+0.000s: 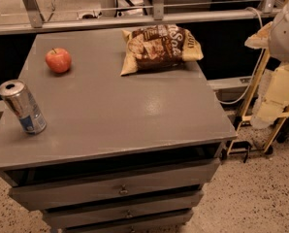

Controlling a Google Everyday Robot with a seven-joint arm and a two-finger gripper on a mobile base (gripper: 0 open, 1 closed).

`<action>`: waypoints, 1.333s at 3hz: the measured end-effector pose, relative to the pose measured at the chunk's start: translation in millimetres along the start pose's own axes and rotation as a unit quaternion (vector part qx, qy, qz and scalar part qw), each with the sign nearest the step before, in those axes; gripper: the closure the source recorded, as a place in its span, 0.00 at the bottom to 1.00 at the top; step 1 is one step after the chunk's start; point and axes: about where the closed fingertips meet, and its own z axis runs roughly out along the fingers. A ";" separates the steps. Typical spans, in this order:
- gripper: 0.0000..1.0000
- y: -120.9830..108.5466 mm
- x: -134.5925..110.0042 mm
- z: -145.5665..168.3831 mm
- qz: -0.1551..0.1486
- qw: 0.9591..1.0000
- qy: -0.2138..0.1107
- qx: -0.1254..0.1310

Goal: Move brown chip bag near apple

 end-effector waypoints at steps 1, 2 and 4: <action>0.00 0.0 0.0 0.0 0.000 1.000 0.000 0.000; 0.00 -23.1 -6.8 6.4 -0.009 1.000 -0.021 0.019; 0.00 -145.8 -46.7 21.9 -0.066 0.983 -0.088 0.145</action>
Offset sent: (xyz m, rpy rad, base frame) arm 0.0678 0.0026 0.0005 0.0770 -0.1239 0.0444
